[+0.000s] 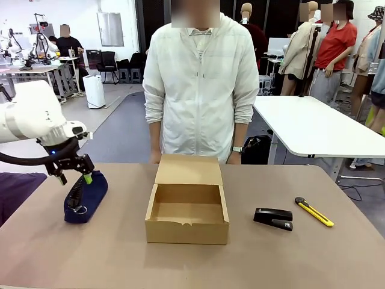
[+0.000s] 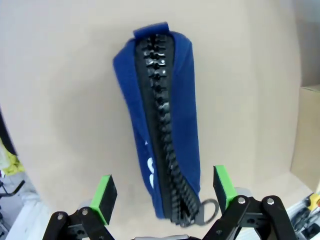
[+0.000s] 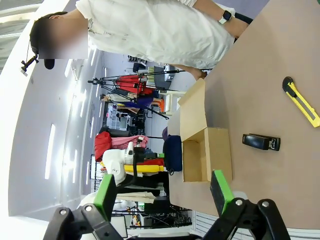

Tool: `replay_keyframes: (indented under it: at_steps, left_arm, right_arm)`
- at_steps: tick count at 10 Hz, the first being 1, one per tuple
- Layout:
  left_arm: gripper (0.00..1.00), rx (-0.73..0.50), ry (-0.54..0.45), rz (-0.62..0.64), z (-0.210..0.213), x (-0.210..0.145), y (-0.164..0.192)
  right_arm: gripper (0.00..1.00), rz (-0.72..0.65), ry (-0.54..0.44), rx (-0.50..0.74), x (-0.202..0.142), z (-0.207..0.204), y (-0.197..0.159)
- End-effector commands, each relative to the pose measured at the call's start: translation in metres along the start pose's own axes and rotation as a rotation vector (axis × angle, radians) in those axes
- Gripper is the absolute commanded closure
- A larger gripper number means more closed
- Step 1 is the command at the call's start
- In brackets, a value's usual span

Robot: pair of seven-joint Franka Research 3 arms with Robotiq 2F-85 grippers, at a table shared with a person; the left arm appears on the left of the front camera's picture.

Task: Pack the items into the box.
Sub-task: Pick up the item specified by the human and place it in the Mailer Box.

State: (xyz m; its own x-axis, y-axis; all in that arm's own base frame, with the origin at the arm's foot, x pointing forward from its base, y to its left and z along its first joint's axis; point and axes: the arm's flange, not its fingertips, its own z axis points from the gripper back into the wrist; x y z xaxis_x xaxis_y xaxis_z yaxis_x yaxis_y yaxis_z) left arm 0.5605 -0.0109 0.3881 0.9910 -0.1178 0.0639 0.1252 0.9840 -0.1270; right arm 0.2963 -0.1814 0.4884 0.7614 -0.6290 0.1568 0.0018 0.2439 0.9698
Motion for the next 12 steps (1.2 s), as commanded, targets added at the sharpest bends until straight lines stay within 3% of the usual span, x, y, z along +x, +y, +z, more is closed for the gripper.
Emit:
replay_keyframes:
  at_steps: [1, 3, 6, 7, 8, 12]
  left_arm:
    - [0.00, 0.006, 0.089, -0.026, -0.022, 0.018, 0.000]
    - [0.00, 0.031, 0.159, -0.009, -0.050, 0.018, 0.002]
    - [0.00, 0.043, 0.184, 0.009, -0.059, 0.018, 0.004]
    - [0.59, 0.035, 0.187, 0.005, -0.059, 0.018, 0.005]
    - [1.00, 0.030, 0.180, 0.013, -0.058, 0.017, 0.004]
    - [1.00, 0.025, 0.151, 0.011, -0.053, 0.013, 0.002]
  right_arm:
    - [0.00, 0.007, -0.013, 0.022, 0.002, -0.002, 0.003]
    - [0.00, 0.007, -0.013, 0.022, 0.002, -0.002, 0.003]
    - [0.00, 0.007, -0.013, 0.022, 0.002, -0.002, 0.003]
    - [0.00, 0.007, -0.013, 0.022, 0.002, -0.002, 0.003]
    - [0.00, 0.007, -0.013, 0.022, 0.002, -0.002, 0.003]
    - [0.00, 0.007, -0.013, 0.022, 0.002, -0.002, 0.003]
